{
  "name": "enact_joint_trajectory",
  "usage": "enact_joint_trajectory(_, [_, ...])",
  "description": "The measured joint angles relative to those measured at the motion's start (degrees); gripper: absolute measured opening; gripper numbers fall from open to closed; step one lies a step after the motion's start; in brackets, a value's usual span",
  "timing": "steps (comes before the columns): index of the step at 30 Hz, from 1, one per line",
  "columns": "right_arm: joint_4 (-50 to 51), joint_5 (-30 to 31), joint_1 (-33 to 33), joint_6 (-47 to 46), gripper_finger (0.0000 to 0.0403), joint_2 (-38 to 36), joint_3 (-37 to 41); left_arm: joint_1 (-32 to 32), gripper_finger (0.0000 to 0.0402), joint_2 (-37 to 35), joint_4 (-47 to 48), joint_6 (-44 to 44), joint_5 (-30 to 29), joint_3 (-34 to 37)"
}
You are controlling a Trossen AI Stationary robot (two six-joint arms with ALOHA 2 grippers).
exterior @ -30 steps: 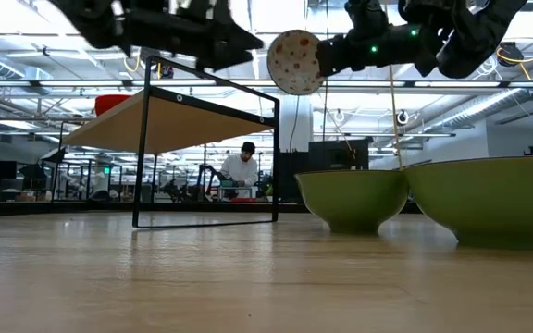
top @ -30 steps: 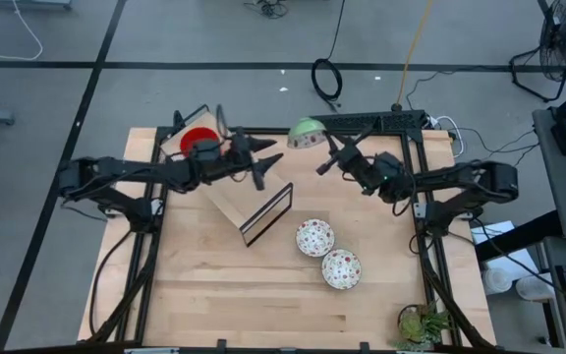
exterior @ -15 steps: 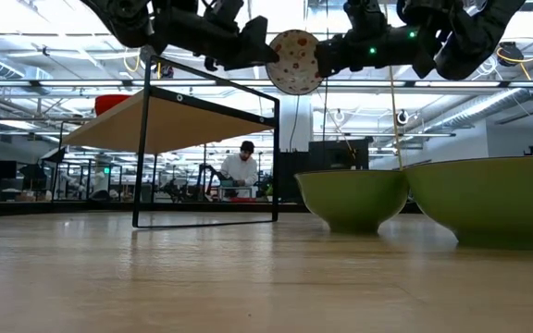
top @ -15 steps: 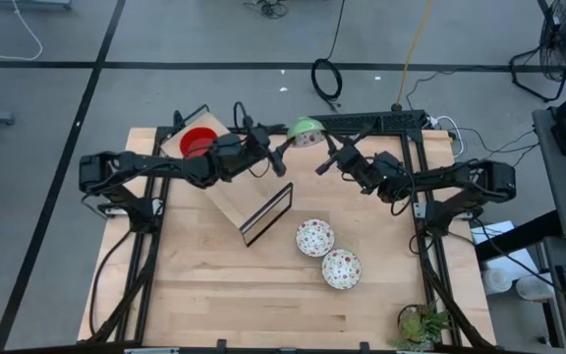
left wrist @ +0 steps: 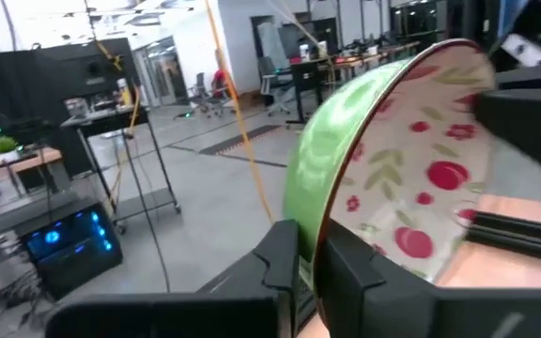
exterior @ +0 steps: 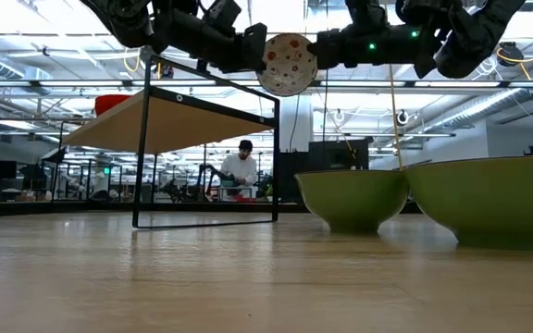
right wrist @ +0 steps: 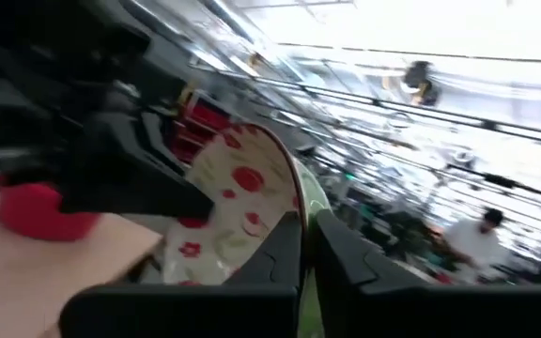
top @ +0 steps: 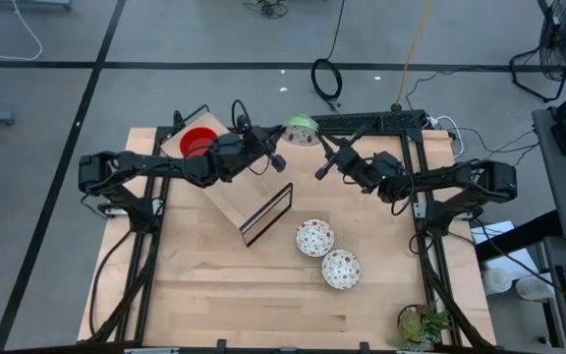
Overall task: Pick & Place Mini bowls
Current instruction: Put the top white patterned bowl on the shelf
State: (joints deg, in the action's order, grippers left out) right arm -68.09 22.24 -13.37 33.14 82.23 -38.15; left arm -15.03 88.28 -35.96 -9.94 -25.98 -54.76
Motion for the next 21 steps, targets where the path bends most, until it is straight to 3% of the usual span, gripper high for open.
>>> enact_joint_trajectory(6, [6.12, -0.81, 0.98, -3.38, 0.0053, 0.11, 0.19, 0.57, 0.0008, -3.79, 6.16, -5.87, -3.36, 0.17])
enact_joint_trajectory(12, [14.81, 3.51, 0.51, -6.14, 0.0096, 0.24, 0.3, 2.09, 0.0008, -15.38, 15.6, -5.03, -7.22, -0.2])
enact_joint_trajectory(17, [18.99, 3.39, -1.0, -8.78, 0.0109, 0.2, 0.28, 1.6, 0.0008, -25.15, 39.44, 7.14, -7.21, -4.22])
enact_joint_trajectory(21, [19.59, 3.36, -2.24, -8.66, 0.0109, 0.2, 0.28, -0.31, 0.0008, -26.81, 61.78, 17.98, -3.75, -12.67])
